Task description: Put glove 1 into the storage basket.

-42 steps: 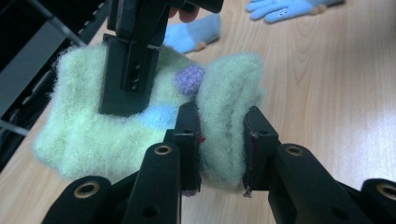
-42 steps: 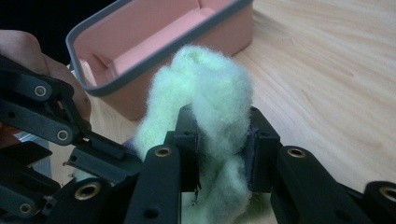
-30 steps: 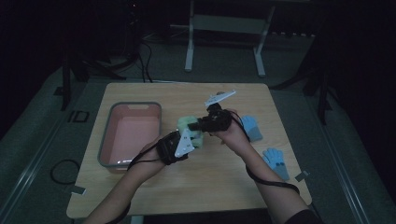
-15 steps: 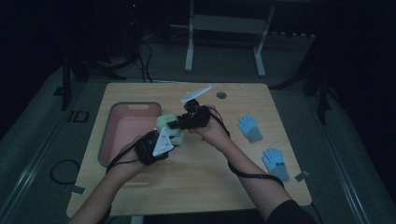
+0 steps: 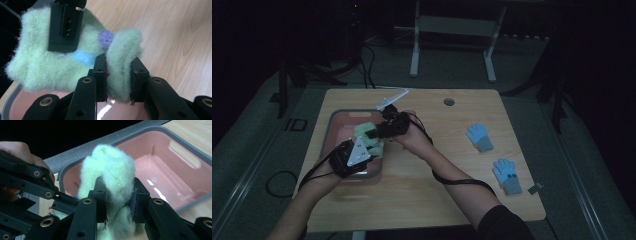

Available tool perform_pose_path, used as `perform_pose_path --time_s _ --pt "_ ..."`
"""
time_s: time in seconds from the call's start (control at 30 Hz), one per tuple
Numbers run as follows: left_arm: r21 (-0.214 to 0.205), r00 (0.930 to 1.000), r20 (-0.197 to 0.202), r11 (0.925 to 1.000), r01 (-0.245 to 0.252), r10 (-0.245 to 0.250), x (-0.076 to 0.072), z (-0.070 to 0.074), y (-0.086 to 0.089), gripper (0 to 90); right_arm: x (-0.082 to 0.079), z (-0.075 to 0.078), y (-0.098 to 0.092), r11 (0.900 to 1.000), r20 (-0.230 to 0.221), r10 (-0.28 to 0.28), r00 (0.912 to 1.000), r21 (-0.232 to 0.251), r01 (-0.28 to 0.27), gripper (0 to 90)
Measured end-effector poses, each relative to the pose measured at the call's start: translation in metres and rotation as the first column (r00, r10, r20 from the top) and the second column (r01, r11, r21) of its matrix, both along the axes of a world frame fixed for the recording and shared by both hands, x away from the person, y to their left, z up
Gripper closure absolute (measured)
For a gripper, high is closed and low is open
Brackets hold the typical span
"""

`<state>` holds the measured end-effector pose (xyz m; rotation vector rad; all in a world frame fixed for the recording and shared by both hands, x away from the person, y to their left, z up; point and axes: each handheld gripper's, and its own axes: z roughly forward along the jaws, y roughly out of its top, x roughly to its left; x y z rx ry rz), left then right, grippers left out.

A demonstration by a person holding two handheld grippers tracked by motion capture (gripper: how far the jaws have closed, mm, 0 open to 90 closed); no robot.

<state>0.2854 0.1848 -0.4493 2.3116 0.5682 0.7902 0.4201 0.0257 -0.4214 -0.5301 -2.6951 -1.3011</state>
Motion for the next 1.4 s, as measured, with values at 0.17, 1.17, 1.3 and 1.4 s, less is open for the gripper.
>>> perform_pose_path --time_s 0.17,1.17,1.3,1.4 --pt "0.0 0.9996 0.004 0.9996 -0.027 0.027 -0.006 -0.002 0.022 72.1 -0.002 -0.002 0.025 0.9997 0.005 0.024 0.9997 0.005 -0.024 71.0" --pt "0.175 0.933 -0.346 0.9702 0.167 -0.099 0.054 -0.048 0.032 67.6 0.021 -0.076 0.04 0.9937 -0.077 -0.074 0.9943 -0.09 0.067 61.8" --pt "0.195 0.9148 -0.395 0.9651 0.174 -0.085 0.058 -0.054 0.03 65.0 0.02 -0.078 0.038 0.9926 -0.065 -0.081 0.9946 -0.096 0.075 58.0" --pt "0.188 0.9162 -0.397 0.9726 0.136 -0.051 0.06 -0.054 0.031 53.7 0.02 -0.077 0.036 0.9931 -0.068 -0.081 0.9944 -0.09 0.075 56.8"
